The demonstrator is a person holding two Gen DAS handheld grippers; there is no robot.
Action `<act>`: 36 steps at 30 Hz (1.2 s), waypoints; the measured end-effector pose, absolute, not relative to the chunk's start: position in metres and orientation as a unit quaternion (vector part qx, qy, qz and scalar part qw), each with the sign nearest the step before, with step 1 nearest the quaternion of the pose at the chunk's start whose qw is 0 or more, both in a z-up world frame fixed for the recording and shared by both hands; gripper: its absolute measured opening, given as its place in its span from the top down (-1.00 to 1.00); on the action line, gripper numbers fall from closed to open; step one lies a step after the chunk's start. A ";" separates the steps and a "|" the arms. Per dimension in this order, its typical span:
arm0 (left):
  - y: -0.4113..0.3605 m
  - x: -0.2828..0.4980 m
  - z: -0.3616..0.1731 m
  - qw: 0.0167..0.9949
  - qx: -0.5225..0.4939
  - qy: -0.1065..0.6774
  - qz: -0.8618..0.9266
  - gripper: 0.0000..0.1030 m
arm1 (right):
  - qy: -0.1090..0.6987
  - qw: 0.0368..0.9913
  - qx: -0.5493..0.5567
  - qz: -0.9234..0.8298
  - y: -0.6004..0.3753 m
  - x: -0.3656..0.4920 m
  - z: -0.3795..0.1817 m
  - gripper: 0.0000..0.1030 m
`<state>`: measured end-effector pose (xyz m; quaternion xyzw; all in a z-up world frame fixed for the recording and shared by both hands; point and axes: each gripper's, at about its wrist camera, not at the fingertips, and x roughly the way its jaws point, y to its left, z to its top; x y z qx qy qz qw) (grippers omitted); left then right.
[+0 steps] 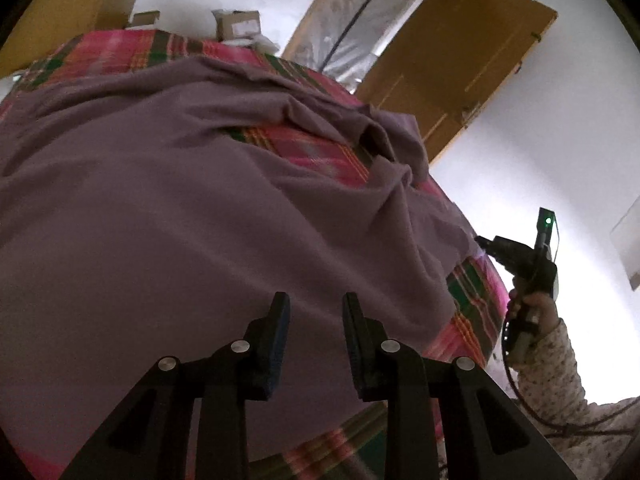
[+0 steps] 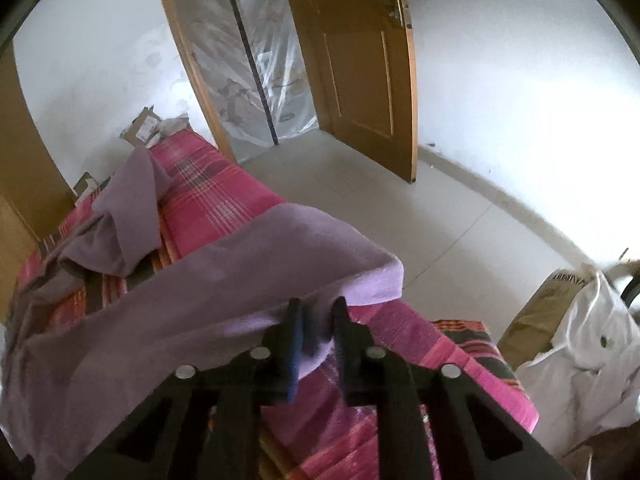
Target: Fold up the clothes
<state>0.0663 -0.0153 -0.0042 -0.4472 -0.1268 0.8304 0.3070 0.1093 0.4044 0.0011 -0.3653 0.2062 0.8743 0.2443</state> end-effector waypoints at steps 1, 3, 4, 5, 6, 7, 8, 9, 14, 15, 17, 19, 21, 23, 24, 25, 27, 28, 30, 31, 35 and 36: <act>-0.011 0.065 -0.005 0.308 -0.449 -0.122 0.830 0.46 | 0.205 0.242 -0.365 0.875 0.405 0.110 0.001 0.88; -0.005 0.063 -0.007 0.311 -0.452 -0.115 0.828 0.46 | 0.204 0.237 -0.363 0.878 0.406 0.112 0.004 0.90; -0.003 0.062 -0.008 0.312 -0.453 -0.112 0.827 0.46 | 0.202 0.236 -0.359 0.880 0.408 0.114 0.005 0.91; -0.001 0.061 -0.009 0.313 -0.455 -0.111 0.827 0.46 | 0.200 0.237 -0.353 0.883 0.409 0.116 0.007 0.91; 0.000 0.061 -0.010 0.312 -0.456 -0.111 0.826 0.46 | 0.197 0.241 -0.347 0.885 0.410 0.118 0.010 0.91; 0.001 0.060 -0.010 0.312 -0.457 -0.111 0.826 0.46 | 0.193 0.247 -0.342 0.886 0.411 0.121 0.014 0.92; 0.002 0.060 -0.010 0.311 -0.457 -0.110 0.826 0.46 | 0.191 0.252 -0.337 0.887 0.413 0.123 0.017 0.92; 0.002 0.060 -0.010 0.311 -0.457 -0.111 0.826 0.46 | 0.191 0.256 -0.333 0.887 0.415 0.125 0.019 0.92; 0.002 0.060 -0.013 0.315 -0.462 -0.117 0.821 0.46 | 0.195 0.279 -0.322 0.883 0.432 0.140 0.026 0.92; 0.002 0.060 -0.014 0.315 -0.463 -0.119 0.820 0.46 | 0.197 0.284 -0.322 0.881 0.435 0.143 0.025 0.92; 0.001 0.061 -0.016 0.317 -0.465 -0.122 0.818 0.46 | 0.198 0.293 -0.326 0.877 0.438 0.148 0.021 0.92; -0.002 0.062 -0.018 0.320 -0.463 -0.129 0.817 0.46 | 0.199 0.297 -0.334 0.872 0.440 0.151 0.016 0.92; -0.004 0.063 -0.019 0.321 -0.463 -0.134 0.815 0.46 | 0.200 0.301 -0.343 0.867 0.443 0.155 0.011 0.92; -0.005 0.064 -0.019 0.322 -0.464 -0.137 0.814 0.46 | 0.199 0.303 -0.349 0.864 0.443 0.158 0.009 0.92; -0.005 0.064 -0.019 0.323 -0.464 -0.137 0.813 0.46 | 0.194 0.304 -0.353 0.863 0.441 0.158 0.010 0.91; -0.006 0.066 -0.019 0.325 -0.464 -0.137 0.813 0.46 | 0.188 0.306 -0.356 0.863 0.440 0.159 0.011 0.90; -0.007 0.068 -0.019 0.330 -0.464 -0.136 0.811 0.46 | 0.176 0.309 -0.356 0.864 0.435 0.159 0.015 0.89; -0.008 0.070 -0.020 0.334 -0.464 -0.137 0.809 0.46 | 0.167 0.311 -0.348 0.869 0.430 0.159 0.022 0.88; -0.008 0.073 -0.021 0.346 -0.465 -0.143 0.803 0.46 | 0.151 0.314 -0.330 0.877 0.419 0.158 0.035 0.84; -0.008 0.075 -0.021 0.351 -0.466 -0.146 0.799 0.46 | 0.143 0.316 -0.321 0.881 0.414 0.158 0.042 0.84; -0.006 0.083 -0.022 0.369 -0.465 -0.145 0.792 0.46 | 0.116 0.237 -0.315 0.912 0.376 0.138 0.054 0.75; -0.006 0.084 -0.022 0.373 -0.465 -0.143 0.790 0.46 | 0.111 0.204 -0.323 0.917 0.363 0.128 0.053 0.67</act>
